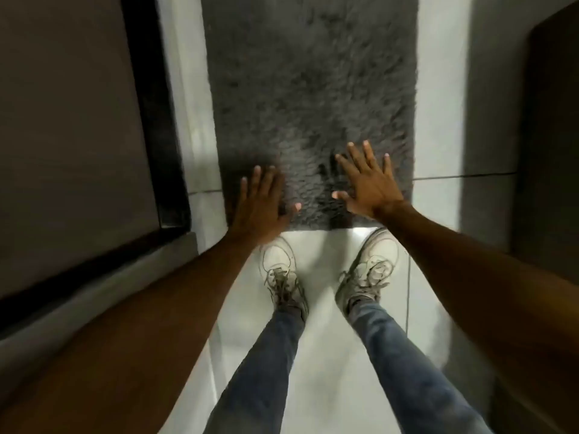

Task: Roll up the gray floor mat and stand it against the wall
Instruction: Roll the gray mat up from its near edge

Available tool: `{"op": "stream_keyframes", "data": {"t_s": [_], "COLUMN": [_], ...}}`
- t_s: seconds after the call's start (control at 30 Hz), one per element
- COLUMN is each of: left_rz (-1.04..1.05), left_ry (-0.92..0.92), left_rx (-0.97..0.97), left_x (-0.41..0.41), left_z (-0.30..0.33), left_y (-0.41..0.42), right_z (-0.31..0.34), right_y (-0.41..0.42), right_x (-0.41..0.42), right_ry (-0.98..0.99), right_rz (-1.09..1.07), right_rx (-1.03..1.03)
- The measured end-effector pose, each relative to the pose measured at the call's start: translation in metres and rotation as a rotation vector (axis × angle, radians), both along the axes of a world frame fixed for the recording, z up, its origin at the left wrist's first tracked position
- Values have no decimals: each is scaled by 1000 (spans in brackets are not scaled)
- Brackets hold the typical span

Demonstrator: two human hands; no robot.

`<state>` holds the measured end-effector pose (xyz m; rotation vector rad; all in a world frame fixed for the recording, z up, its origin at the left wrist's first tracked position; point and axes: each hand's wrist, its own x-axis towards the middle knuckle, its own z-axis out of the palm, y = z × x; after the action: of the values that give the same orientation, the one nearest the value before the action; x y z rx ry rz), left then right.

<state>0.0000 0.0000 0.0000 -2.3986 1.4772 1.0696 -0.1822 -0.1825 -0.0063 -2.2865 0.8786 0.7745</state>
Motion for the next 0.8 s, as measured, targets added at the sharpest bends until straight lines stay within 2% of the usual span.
{"op": "stream_keyframes", "data": {"t_s": [0.07,0.13,0.23,0.3,0.4,0.47,0.57,0.7,0.8], "left_rz": [-52,-149,-247,-286,-262,-245,-178,-270,-247], "left_ry": [73,67,-79,-173,-230,-236,-121,102,225], "left_rx": [45,106,79,78,56,114,270,389,371], "left_x": [-17,-35,-58,-68,-74,-76,-79,-60,-32], "left_z": [-70,-122,-169,-180,-174,-162,-138,-109,-88], "left_y": [20,37,50,52,52,46,32,14,-13], "right_z": [-68,-114,-153,-160,-158,-152,-134,-103,-80], "right_y": [26,59,89,96,95,91,86,65,35], "right_x": [-10,-28,-41,-44,-55,-57,-48,-45,-27], "right_ry": [83,206,228,186,143,162,216,312,314], "right_rz": [76,144,216,254,310,321,291,251,205], "right_rx": [71,91,-118,-179,-186,-170,-65,186,266]}}
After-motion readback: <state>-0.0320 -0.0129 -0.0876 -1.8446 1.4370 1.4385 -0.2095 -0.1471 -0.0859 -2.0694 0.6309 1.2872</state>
